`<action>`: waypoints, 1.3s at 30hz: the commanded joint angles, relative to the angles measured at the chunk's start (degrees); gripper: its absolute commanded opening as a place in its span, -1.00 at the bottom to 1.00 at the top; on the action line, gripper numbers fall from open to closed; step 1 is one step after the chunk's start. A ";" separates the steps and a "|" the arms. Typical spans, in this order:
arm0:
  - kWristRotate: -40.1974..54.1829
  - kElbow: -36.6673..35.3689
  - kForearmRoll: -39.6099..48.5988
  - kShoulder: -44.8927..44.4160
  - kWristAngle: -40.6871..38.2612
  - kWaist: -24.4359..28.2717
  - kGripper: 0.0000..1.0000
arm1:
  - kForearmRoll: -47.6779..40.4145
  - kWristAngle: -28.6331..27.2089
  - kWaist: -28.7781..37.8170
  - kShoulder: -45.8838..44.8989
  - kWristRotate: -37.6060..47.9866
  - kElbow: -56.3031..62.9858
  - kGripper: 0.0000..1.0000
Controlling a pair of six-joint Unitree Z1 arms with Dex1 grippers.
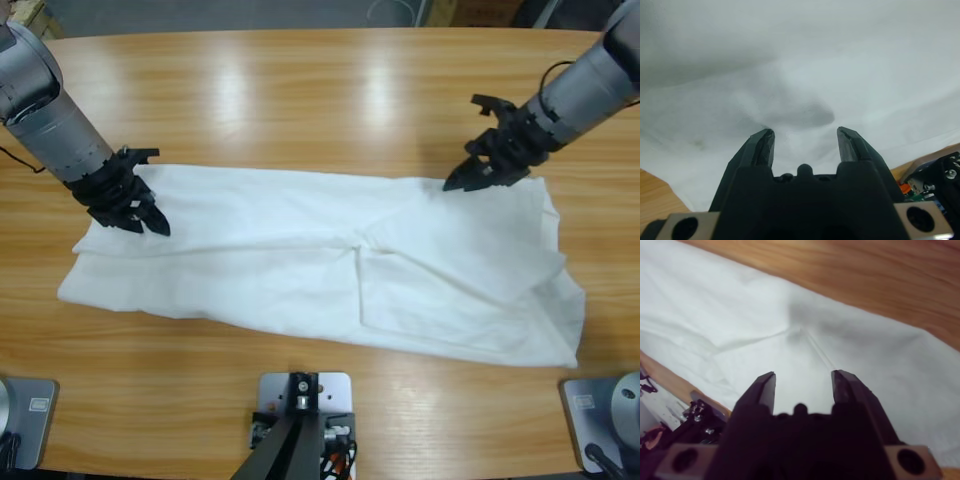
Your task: Fold clothes
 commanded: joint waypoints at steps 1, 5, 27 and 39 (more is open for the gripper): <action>-0.50 1.70 -0.65 0.50 0.53 -0.49 0.01 | -1.18 1.75 1.24 5.48 -1.42 -1.61 -0.10; -0.49 1.70 -0.65 0.50 0.53 -0.49 0.02 | -1.14 1.84 1.24 6.45 -1.49 -1.98 -0.10; -0.50 2.93 -2.09 0.68 0.41 -0.49 0.02 | -2.73 3.77 2.38 8.65 -2.34 -1.40 -0.38; -0.50 3.28 -2.23 0.50 0.27 -0.49 0.02 | -3.15 6.41 2.73 8.00 -4.64 -0.47 -1.00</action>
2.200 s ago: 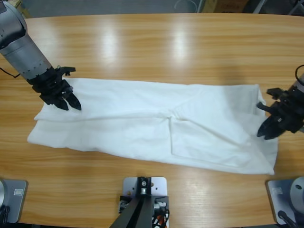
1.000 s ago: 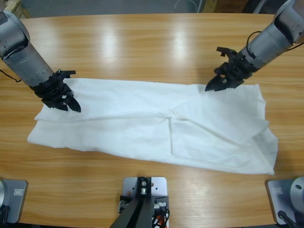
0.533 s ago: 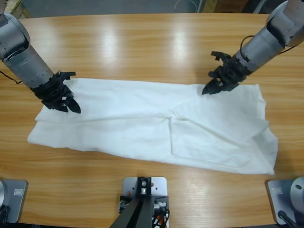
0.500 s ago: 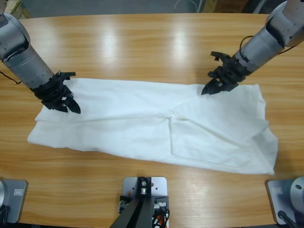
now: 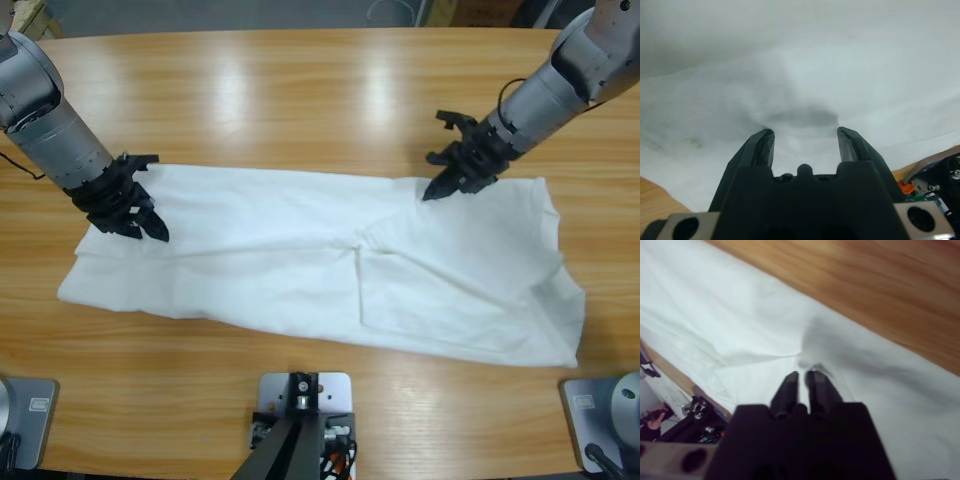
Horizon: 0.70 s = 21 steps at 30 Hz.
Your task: Fold clothes
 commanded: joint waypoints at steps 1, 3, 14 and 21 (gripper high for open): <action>-0.50 1.55 -0.95 0.50 0.27 -0.48 0.02 | -1.04 1.39 0.89 1.32 -1.25 1.07 -1.00; -0.50 1.57 -0.95 0.50 0.21 -0.48 0.02 | -1.22 0.91 0.89 0.44 -1.25 1.03 -1.00; -0.48 2.29 -1.42 0.76 0.25 -0.48 0.02 | -1.22 4.50 6.53 -7.61 -2.81 -3.99 -1.00; -0.43 4.13 -2.46 0.59 0.27 -0.48 0.02 | -1.18 5.18 10.30 -0.44 -3.41 -4.06 -1.00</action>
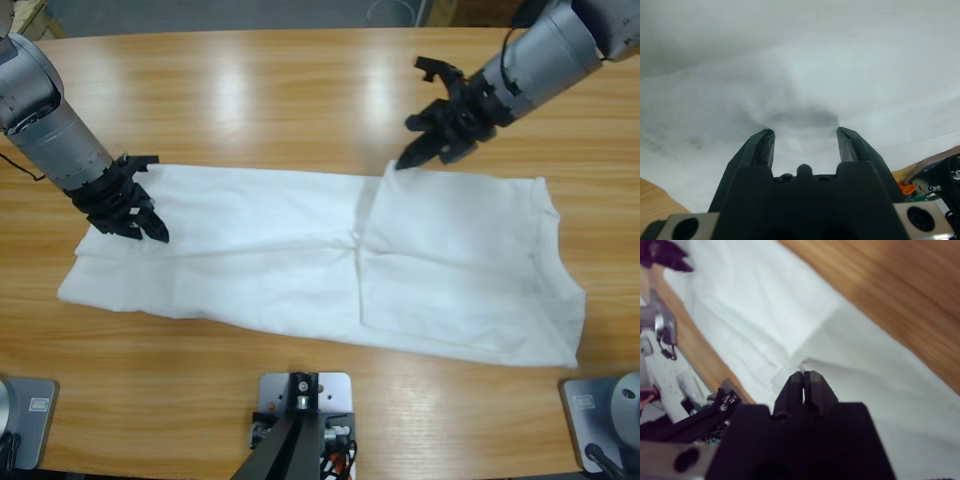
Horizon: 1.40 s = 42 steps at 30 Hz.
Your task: Fold clothes
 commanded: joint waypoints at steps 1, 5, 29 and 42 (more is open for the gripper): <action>-0.43 3.57 -1.86 0.70 0.25 -0.45 0.02 | 0.60 0.58 3.04 7.14 -0.58 0.19 -1.00; -0.43 3.66 -1.98 0.77 0.20 -0.45 0.02 | 3.18 -8.80 3.45 6.19 3.50 0.35 0.91; 0.66 -6.69 1.95 -8.49 4.34 -9.26 0.01 | -9.91 -23.16 2.60 -17.22 24.26 26.90 -1.00; -6.37 -20.28 2.13 1.02 0.07 -18.96 -0.44 | -12.81 -27.12 2.34 -11.91 24.67 28.21 -1.00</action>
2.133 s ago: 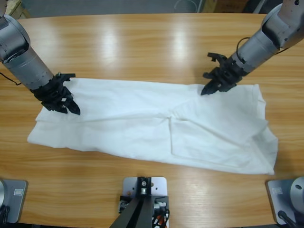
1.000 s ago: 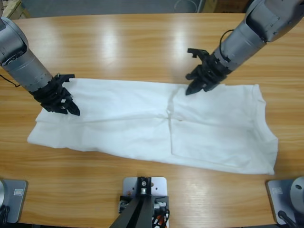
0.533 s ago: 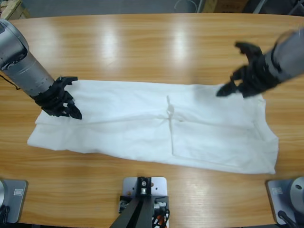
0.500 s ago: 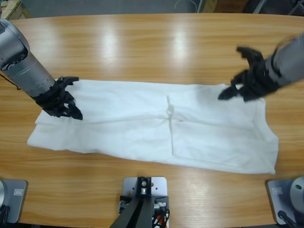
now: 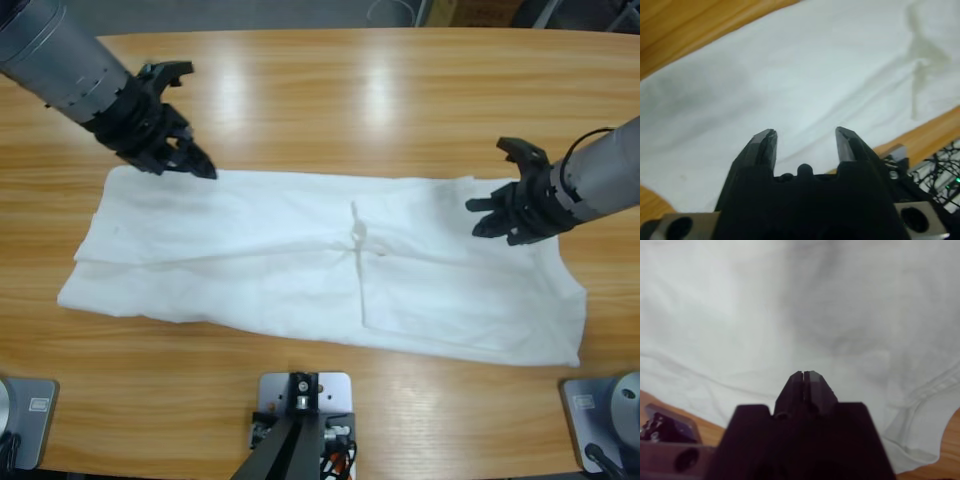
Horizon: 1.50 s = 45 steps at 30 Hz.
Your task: Fold clothes
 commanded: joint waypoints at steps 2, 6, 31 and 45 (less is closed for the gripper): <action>-2.35 -5.25 0.06 10.37 -1.53 -6.98 -0.43 | -1.76 -1.91 -0.87 3.72 0.77 0.88 -1.00; -4.09 -7.73 -1.48 14.27 -1.53 -9.69 -0.41 | -1.87 -1.47 -0.87 5.67 0.39 0.73 -1.00; -10.56 -19.47 -1.22 27.10 -0.33 -18.35 -1.00 | -1.64 -1.24 -0.87 3.88 0.25 2.11 -1.00; -11.49 -18.89 1.31 26.52 -0.51 -22.40 -1.00 | -1.53 -0.62 -0.87 1.79 0.26 2.47 -1.00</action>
